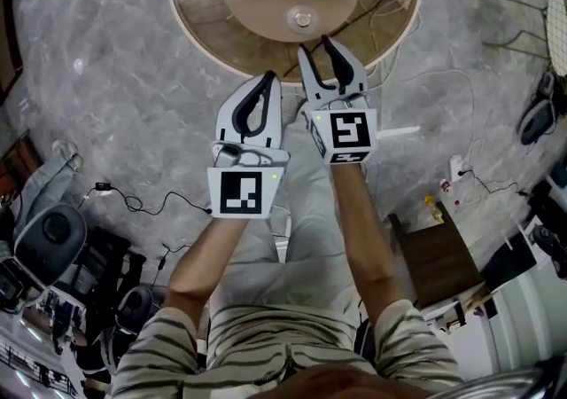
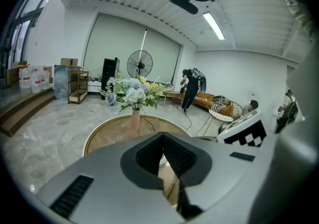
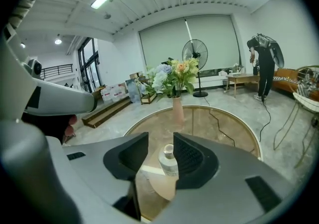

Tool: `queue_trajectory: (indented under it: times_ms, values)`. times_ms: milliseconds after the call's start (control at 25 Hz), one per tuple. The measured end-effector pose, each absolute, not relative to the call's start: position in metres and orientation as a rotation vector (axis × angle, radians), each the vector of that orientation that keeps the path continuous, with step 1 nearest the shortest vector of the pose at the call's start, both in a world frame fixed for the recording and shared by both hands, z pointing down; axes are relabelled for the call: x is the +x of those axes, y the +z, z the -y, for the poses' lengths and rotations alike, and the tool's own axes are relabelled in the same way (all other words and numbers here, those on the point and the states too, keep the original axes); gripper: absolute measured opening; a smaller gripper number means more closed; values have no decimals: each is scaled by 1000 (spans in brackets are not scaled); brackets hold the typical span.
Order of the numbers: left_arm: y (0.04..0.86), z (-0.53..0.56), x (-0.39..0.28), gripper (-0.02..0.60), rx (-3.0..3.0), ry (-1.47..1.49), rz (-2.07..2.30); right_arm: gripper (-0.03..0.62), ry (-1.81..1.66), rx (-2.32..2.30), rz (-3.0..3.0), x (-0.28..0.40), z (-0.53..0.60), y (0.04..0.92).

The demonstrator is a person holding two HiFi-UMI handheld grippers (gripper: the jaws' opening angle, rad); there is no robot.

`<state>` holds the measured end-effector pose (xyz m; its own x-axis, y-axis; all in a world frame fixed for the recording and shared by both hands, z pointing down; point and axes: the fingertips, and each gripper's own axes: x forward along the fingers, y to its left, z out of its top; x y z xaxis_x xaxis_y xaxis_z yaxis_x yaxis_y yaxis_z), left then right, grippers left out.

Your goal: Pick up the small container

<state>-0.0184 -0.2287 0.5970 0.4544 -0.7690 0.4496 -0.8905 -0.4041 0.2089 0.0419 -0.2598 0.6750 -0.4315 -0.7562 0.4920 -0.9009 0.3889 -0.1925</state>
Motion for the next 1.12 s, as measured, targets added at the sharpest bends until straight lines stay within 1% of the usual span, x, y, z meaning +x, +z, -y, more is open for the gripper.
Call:
queue_trajectory:
  times_ms: [160,280,320,600,960,1120]
  values:
    - [606,232,-16,0,2295,410,1384,194,631,1422,2315,41,268,694]
    - [613,231,-14,0,2287,419,1377,266,641,1410,2300,42,271,712]
    - [615,230,-15,0,2285,421,1377,280,641,1402,2298,42,272,718]
    - [626,231,-20,0,2263,440,1379,355,620,1351,2286,33,287,753]
    - [636,234,-26,0,2254,458,1381,394,588,1321,2270,22,302,781]
    - [640,238,-30,0,2249,465,1383,397,572,1309,2258,17,307,793]
